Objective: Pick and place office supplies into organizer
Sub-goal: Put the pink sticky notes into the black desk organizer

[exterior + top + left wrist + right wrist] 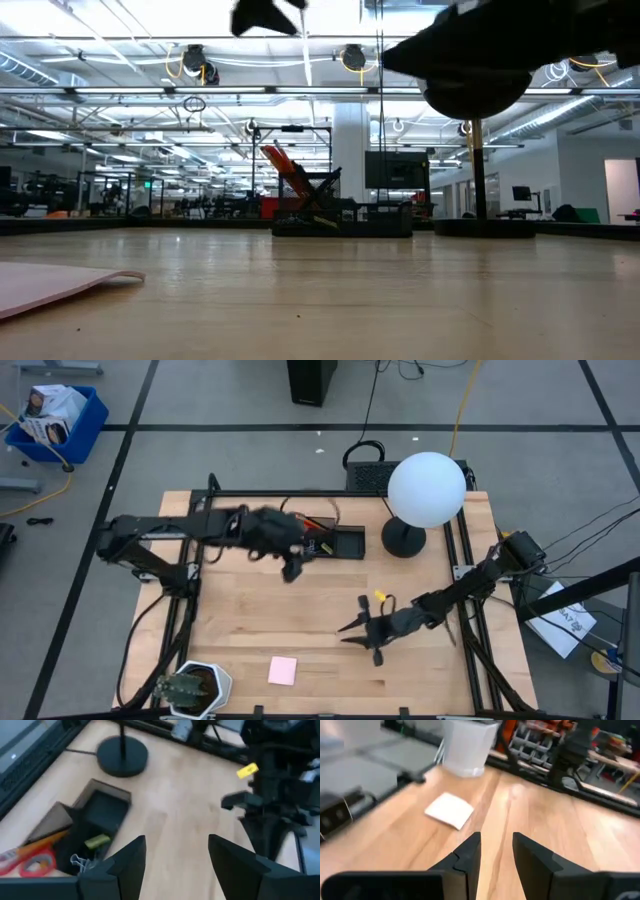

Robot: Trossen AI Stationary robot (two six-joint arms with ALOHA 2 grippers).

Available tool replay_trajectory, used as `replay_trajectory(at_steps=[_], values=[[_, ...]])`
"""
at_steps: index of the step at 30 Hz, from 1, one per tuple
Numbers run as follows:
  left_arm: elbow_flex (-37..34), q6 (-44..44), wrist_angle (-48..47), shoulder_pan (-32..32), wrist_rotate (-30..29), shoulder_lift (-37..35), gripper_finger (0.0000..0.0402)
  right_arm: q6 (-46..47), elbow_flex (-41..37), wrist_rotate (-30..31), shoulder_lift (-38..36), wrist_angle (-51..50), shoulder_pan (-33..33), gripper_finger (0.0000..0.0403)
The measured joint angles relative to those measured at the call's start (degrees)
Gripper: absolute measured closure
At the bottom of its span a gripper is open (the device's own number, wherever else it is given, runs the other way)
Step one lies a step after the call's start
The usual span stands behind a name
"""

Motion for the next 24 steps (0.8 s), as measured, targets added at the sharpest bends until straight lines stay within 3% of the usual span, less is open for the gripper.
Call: replay_trajectory(at_steps=[7, 16, 24], values=[[-9.3, -3.2, 9.5, -10.9, -3.6, -4.9, 0.0179, -22.2, 9.0, -0.1, 10.4, -7.1, 1.3, 0.0281], [-24.7, -7.9, 26.7, -22.6, -7.3, -12.1, 0.0180, -42.2, 18.1, 4.5, 22.5, -4.4, 1.1, 0.0214], [-30.7, -9.0, 35.6, -25.9, -9.3, -15.8, 0.0178, -47.9, 28.1, 2.7, 29.9, -5.1, 1.2, 0.0197]])
